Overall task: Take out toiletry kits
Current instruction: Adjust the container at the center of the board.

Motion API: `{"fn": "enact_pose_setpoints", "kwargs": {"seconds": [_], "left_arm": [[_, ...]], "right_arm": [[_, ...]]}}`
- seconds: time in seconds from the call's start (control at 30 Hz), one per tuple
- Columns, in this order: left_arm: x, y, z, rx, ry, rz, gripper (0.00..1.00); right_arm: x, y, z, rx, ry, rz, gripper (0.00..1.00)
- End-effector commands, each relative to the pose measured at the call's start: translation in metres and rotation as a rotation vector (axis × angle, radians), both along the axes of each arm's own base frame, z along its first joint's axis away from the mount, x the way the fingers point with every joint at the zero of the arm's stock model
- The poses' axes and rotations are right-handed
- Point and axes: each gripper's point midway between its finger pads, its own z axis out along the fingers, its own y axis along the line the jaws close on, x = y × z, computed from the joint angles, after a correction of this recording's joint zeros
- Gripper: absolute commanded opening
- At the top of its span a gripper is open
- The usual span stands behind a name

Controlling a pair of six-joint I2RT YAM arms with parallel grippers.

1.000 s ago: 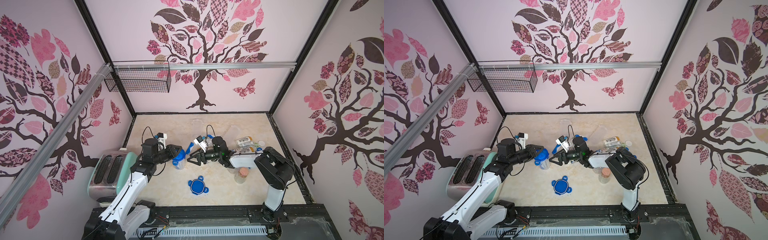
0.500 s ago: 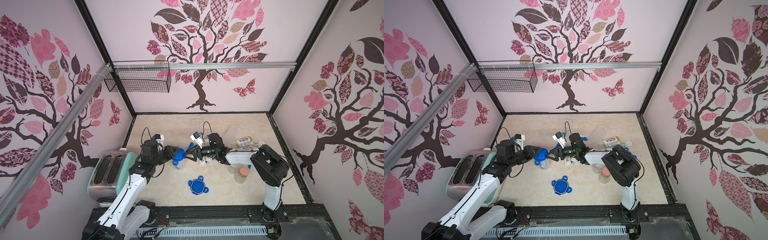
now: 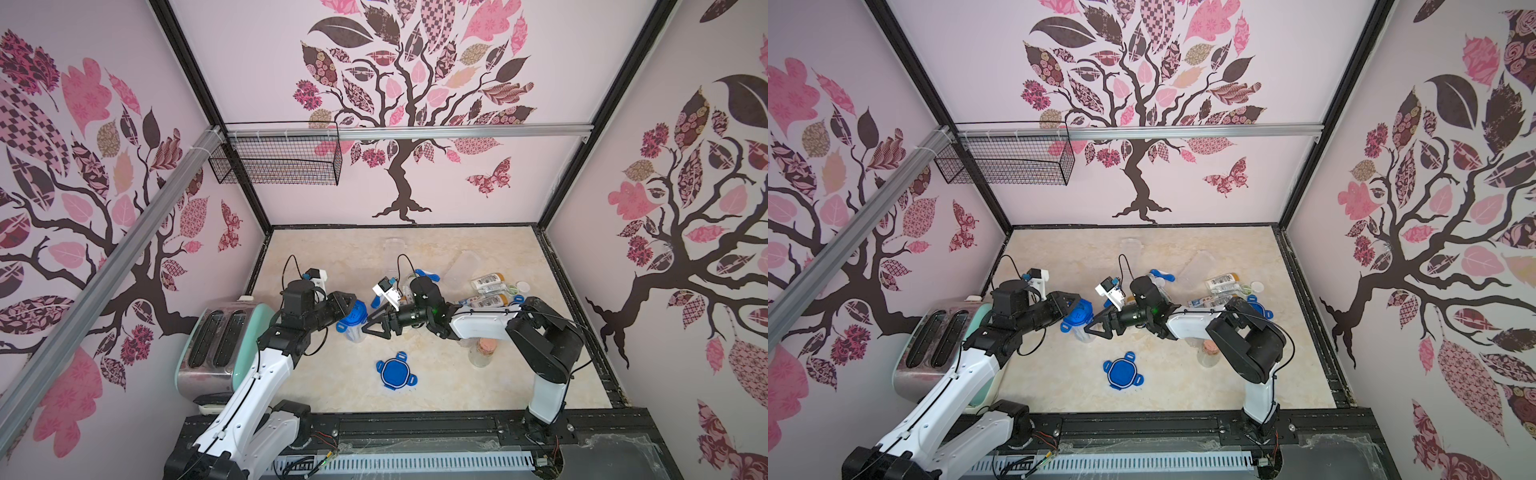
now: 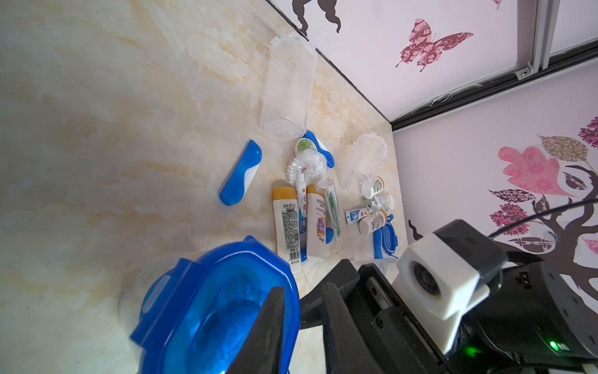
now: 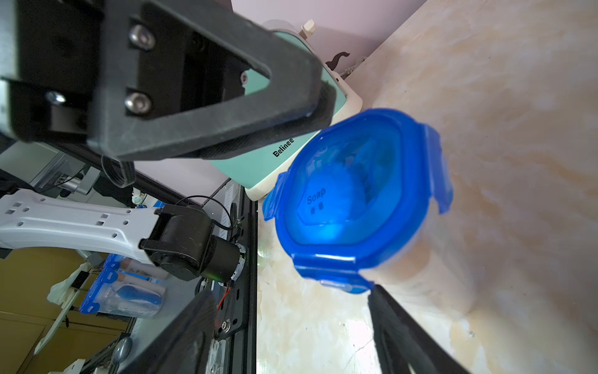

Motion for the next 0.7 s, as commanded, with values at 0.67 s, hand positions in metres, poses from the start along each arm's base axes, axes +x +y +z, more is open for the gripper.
{"fn": "enact_pose_setpoints", "kwargs": {"seconds": [0.67], "left_arm": [[-0.002, -0.003, -0.008, 0.014, 0.011, -0.029, 0.26]], "right_arm": [[-0.023, 0.01, 0.012, 0.029, -0.004, 0.077, 0.77]]}}
